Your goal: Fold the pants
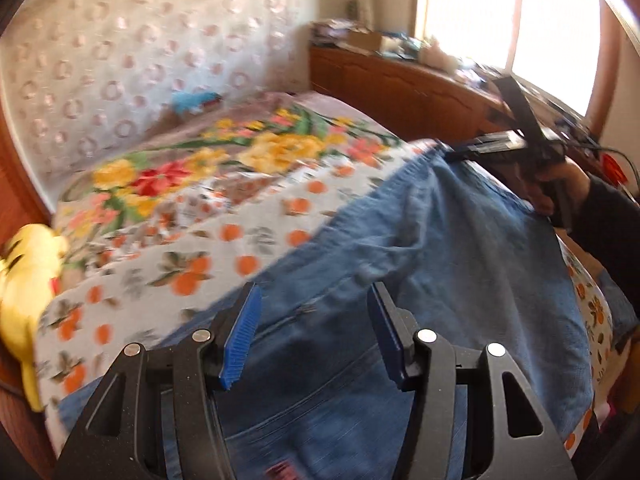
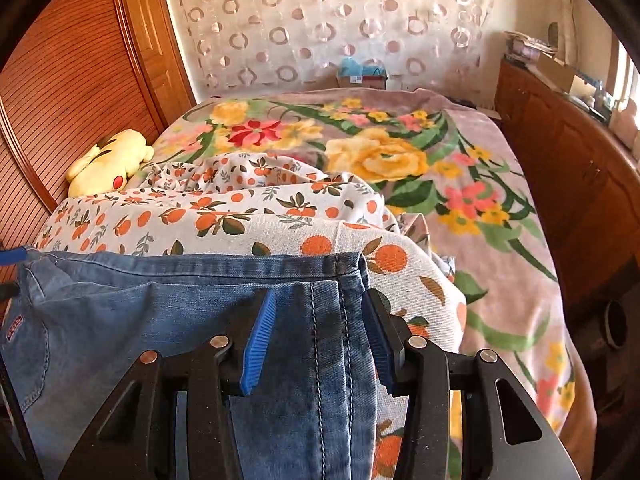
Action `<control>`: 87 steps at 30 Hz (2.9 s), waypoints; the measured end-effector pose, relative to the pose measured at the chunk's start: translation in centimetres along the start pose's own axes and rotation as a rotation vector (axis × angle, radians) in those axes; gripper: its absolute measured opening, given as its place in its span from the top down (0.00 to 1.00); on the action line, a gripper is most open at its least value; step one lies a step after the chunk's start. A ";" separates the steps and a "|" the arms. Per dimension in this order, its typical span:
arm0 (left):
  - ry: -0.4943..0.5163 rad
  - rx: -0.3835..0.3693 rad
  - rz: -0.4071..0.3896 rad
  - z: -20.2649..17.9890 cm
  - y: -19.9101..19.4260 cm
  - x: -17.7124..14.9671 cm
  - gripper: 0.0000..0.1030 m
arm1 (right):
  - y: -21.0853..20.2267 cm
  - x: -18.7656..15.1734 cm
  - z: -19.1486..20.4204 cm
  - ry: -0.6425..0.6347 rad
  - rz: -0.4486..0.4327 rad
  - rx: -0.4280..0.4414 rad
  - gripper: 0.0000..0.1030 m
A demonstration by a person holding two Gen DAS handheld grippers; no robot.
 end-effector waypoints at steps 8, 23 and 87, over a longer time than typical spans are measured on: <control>0.036 0.003 0.051 -1.5 2.0 0.6 0.46 | 0.4 -0.5 -0.7 0.010 -0.013 0.006 0.55; 0.007 -0.002 0.002 -1.2 0.7 1.2 0.95 | -1.6 -2.1 0.0 -0.031 -0.102 -0.006 0.97; -0.158 0.198 -0.194 0.5 -7.6 -8.2 0.42 | -9.7 -15.8 3.1 0.051 -0.121 -0.093 0.54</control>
Point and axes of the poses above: each gripper's, at about its wrist camera, not at the fingertips, and y roughly the way its jaws point, z to its left, x to its top, the point moved 1 cm from there along y, roughly the way its jaws point, and after that the axes turned 11 degrees about z, right-handed, at the moved point
